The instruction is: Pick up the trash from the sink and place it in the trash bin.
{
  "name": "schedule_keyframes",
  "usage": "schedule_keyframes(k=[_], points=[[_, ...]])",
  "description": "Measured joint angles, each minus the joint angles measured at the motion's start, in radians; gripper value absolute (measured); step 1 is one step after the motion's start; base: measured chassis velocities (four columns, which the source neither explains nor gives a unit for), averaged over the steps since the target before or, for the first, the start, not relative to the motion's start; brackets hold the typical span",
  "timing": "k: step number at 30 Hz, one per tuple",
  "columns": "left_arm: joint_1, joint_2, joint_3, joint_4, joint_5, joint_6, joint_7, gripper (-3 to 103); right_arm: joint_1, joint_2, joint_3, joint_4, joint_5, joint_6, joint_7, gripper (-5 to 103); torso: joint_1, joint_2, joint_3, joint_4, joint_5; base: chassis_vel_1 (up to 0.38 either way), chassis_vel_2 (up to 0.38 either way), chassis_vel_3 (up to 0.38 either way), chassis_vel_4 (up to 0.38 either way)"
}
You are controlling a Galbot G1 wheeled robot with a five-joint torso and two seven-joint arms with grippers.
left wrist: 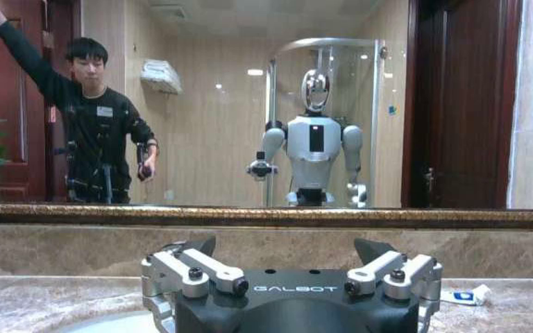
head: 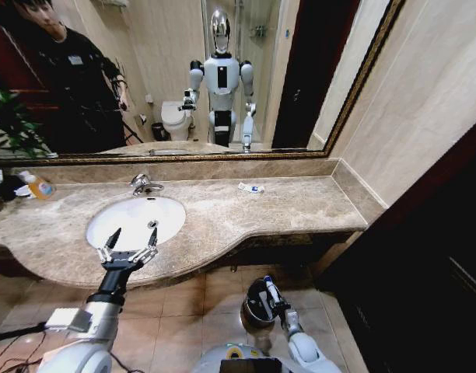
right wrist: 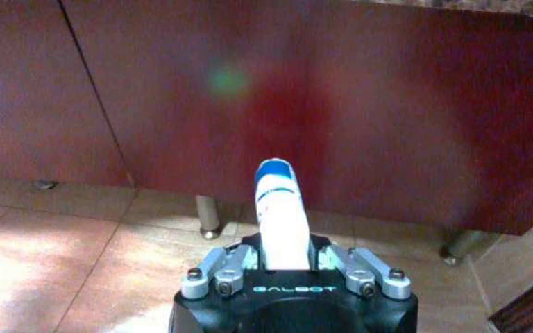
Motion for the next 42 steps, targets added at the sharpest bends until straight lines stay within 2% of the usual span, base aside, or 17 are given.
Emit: schedule_keyframes(k=[1, 3, 4, 6, 9, 10, 12, 13, 15, 16, 18, 22, 32, 42], points=[[0.000, 0.000, 0.000, 0.000, 0.000, 0.000, 0.000, 100, -0.004, -0.001, -0.002, 0.007, 0.000, 0.000, -0.003, 32, 0.000, 0.000, 0.000, 0.0000, 0.0000, 0.000, 0.000, 0.000, 0.000], [0.000, 0.000, 0.000, 0.000, 0.000, 0.000, 0.000, 100, -0.008, 0.000, -0.002, 0.017, 0.000, 0.000, -0.004, 32, 0.000, 0.000, 0.000, -0.0001, -0.0001, 0.000, 0.000, 0.000, 0.000], [0.000, 0.000, 0.000, 0.000, 0.000, 0.000, 0.000, 100, -0.009, 0.002, -0.002, 0.021, 0.000, 0.000, -0.002, 48, 0.000, 0.000, 0.000, 0.0000, 0.0000, 0.000, 0.000, 0.000, 0.000], [0.000, 0.000, 0.000, 0.000, 0.000, 0.000, 0.000, 100, -0.009, 0.003, -0.002, 0.023, -0.001, -0.001, 0.000, 48, 0.000, 0.000, 0.000, 0.0000, 0.0000, 0.000, 0.000, 0.000, 0.000], [0.000, 0.000, 0.000, 0.000, 0.000, 0.000, 0.000, 100, -0.011, 0.004, -0.004, 0.029, -0.003, -0.001, 0.004, 65, 0.000, 0.000, 0.000, 0.0000, 0.0000, 0.000, 0.000, 0.000, 0.000], [0.000, 0.000, 0.000, 0.000, 0.000, 0.000, 0.000, 100, -0.011, 0.004, -0.004, 0.029, -0.003, -0.001, 0.004, 65, 0.000, 0.000, 0.000, 0.0000, 0.0000, 0.000, 0.000, 0.000, 0.000], [0.000, 0.000, 0.000, 0.000, 0.000, 0.000, 0.000, 100, -0.014, 0.005, -0.005, 0.033, -0.006, -0.002, 0.006, 75, 0.000, 0.000, 0.000, 0.0000, 0.0000, 0.000, 0.000, 0.000, 0.000], [0.000, 0.000, 0.000, 0.000, 0.000, 0.000, 0.000, 100, -0.014, 0.005, -0.005, 0.033, -0.006, -0.002, 0.006, 75, 0.000, 0.000, 0.000, 0.0000, 0.0000, 0.000, 0.000, 0.000, 0.000], [0.000, 0.000, 0.000, 0.000, 0.000, 0.000, 0.000, 100, -0.016, 0.007, -0.006, 0.034, -0.010, -0.002, 0.009, 86, 0.000, 0.000, 0.000, 0.0000, 0.0000, 0.000, 0.000, 0.000, 0.000], [0.000, 0.000, 0.000, 0.000, 0.000, 0.000, 0.000, 100, -0.016, 0.007, -0.006, 0.034, -0.010, -0.002, 0.009, 86, 0.000, 0.000, 0.000, 0.0000, 0.0000, 0.000, 0.000, 0.000, 0.000], [0.000, 0.000, 0.000, 0.000, 0.000, 0.000, 0.000, 100, -0.020, 0.010, -0.007, 0.038, -0.013, -0.002, 0.011, 96, 0.000, 0.000, 0.000, 0.0000, 0.0000, 0.000, 0.000, 0.000, 0.000], [0.000, 0.000, 0.000, 0.000, 0.000, 0.000, 0.000, 100, -0.024, 0.012, -0.008, 0.043, -0.015, -0.003, 0.013, 100, 0.000, 0.000, 0.000, -0.0001, 0.0000, 0.000, 0.000, 0.000, 0.000], [0.000, 0.000, 0.000, 0.000, 0.000, 0.000, 0.000, 100, -0.046, 0.011, -0.013, 0.089, -0.020, -0.006, 0.033, 100, 0.000, 0.000, 0.000, 0.0000, 0.0000, 0.000, 0.000, 0.000, 0.000], [0.000, 0.000, 0.000, 0.000, 0.000, 0.000, 0.000, 100, -0.156, -0.046, 0.004, 0.407, -0.020, -0.016, 0.106, 100, 0.000, 0.000, 0.000, -0.0001, 0.0000, 0.000, 0.000, 0.000, 0.000]])
